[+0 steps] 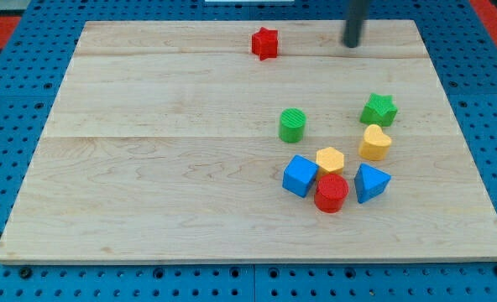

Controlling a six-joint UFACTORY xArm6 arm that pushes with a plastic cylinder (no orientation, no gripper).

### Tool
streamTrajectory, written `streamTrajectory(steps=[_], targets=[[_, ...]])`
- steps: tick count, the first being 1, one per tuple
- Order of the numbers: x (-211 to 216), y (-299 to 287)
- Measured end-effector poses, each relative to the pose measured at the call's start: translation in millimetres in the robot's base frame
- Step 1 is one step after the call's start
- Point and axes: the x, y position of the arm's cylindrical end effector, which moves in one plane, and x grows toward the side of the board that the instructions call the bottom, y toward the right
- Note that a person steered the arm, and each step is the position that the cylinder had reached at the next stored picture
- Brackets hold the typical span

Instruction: Push the green star into the green circle

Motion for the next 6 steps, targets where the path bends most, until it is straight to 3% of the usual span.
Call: streamTrajectory(steps=[1, 2, 4, 5, 6], targets=[[30.7, 44.3], [75.7, 38.7], [161.6, -30.1], [161.4, -93.0], [175.7, -57.9]])
